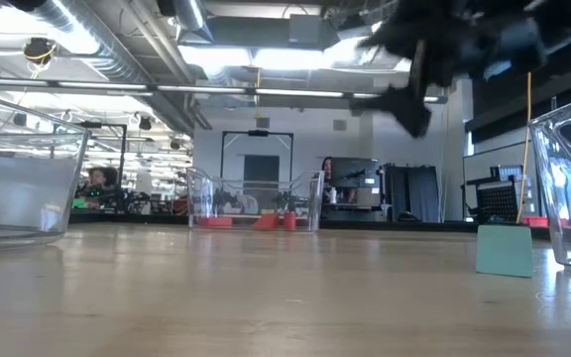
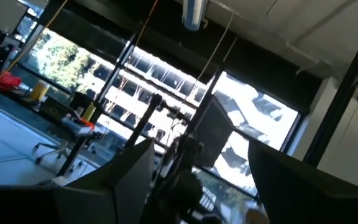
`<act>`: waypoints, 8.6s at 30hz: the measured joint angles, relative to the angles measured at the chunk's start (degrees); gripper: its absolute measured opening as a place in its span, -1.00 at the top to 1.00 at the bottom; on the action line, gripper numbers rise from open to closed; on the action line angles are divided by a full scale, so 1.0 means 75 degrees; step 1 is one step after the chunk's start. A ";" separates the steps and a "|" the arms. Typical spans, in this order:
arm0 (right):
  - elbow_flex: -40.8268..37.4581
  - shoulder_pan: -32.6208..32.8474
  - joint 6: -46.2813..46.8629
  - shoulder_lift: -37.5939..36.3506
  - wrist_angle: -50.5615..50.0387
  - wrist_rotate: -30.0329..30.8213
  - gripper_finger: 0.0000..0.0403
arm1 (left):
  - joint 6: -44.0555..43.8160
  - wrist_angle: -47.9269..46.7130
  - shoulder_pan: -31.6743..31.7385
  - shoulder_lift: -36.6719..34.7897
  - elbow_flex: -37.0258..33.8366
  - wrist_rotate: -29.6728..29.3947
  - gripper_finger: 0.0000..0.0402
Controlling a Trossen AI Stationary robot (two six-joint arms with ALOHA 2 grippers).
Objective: Sort & place blocks by color
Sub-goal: Put the blue block in the right transparent bin
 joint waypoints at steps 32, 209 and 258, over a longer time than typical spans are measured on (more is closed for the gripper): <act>0.0111 0.0152 -0.2094 -0.0651 0.1834 0.1235 -0.56 | 0.0446 -0.2100 -0.0485 0.0527 0.0003 0.0467 0.98; 0.8408 0.1172 -0.0029 0.7494 -1.2571 -0.2185 -0.57 | 0.1052 -0.2068 -0.0509 0.0525 0.0000 0.1208 1.00; 0.5589 0.1594 -0.6781 0.3238 -0.8897 -0.0159 -0.57 | 0.1238 -0.1983 -0.0128 0.0460 0.0000 0.0951 1.00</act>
